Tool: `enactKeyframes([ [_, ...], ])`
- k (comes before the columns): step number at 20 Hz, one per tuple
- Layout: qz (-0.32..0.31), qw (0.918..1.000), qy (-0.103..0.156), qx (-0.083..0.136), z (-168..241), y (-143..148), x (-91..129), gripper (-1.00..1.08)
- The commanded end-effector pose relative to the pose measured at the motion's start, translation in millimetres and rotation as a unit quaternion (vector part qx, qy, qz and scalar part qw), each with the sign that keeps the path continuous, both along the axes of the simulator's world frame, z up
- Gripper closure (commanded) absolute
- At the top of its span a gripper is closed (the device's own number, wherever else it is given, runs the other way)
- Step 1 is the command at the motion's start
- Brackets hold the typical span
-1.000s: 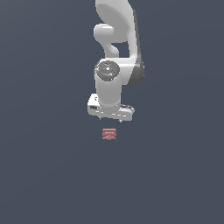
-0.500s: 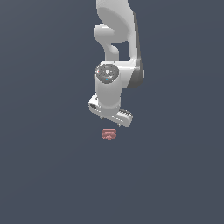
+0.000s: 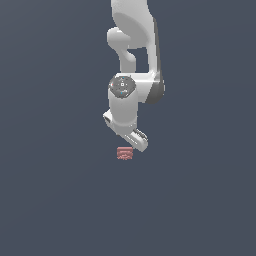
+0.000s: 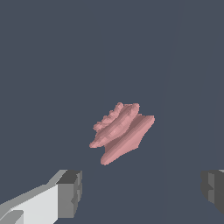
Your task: Pick up the object and move it to a goal position.
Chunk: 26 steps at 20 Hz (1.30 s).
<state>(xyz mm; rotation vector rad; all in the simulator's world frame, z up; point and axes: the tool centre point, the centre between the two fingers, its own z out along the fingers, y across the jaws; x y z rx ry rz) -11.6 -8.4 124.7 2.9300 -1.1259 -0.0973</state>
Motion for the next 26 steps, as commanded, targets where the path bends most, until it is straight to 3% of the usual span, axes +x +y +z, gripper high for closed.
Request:
enactKeyframes([
  [1, -0.036, 0.9994, -0.002, -0.002, -2, 0, 1, -0.92],
  [6, -0.105, 0.9944, -0.005, -0.007, -6, -1, 4, -0.92],
  [12, -0.187, 0.9822, -0.009, -0.011, -11, -3, 6, -0.92],
  [26, -0.354, 0.9348, -0.019, -0.02, -20, -6, 12, -0.92],
])
